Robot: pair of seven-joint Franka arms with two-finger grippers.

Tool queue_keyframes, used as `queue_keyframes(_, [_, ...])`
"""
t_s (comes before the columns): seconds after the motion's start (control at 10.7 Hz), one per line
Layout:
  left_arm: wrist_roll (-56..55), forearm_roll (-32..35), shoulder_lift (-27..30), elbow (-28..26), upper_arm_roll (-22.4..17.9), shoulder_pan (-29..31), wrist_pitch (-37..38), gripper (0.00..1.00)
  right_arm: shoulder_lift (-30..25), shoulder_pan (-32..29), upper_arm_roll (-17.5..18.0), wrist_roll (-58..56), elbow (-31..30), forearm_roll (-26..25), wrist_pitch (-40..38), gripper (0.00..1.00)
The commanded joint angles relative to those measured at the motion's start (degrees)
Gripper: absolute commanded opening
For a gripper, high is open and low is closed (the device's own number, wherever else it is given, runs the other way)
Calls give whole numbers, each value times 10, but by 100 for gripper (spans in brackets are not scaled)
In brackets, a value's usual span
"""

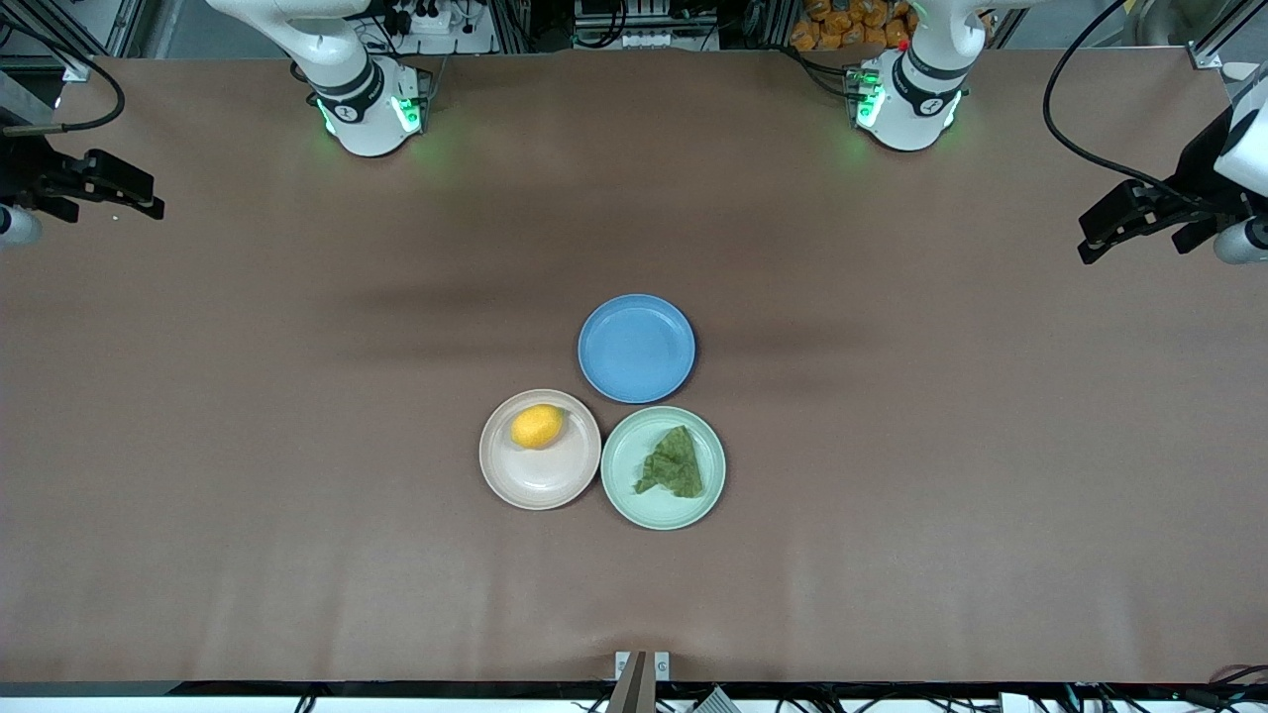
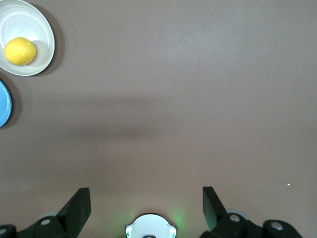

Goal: Place lemon and lettuce in plates

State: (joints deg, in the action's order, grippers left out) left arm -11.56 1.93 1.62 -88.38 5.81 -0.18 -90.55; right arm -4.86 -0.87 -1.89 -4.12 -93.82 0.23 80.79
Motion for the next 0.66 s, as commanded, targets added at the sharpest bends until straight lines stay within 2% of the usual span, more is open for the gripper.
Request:
queue_keyframes(0.0, [15, -15, -4, 9, 0, 1, 2, 100, -17, -10, 11, -3, -23, -8, 41, 100])
queue_keyframes(0.56, [15, -16, -5, 9, 0, 3, 2, 100, -2, 2, 9, -3, -1, -9, 43, 100])
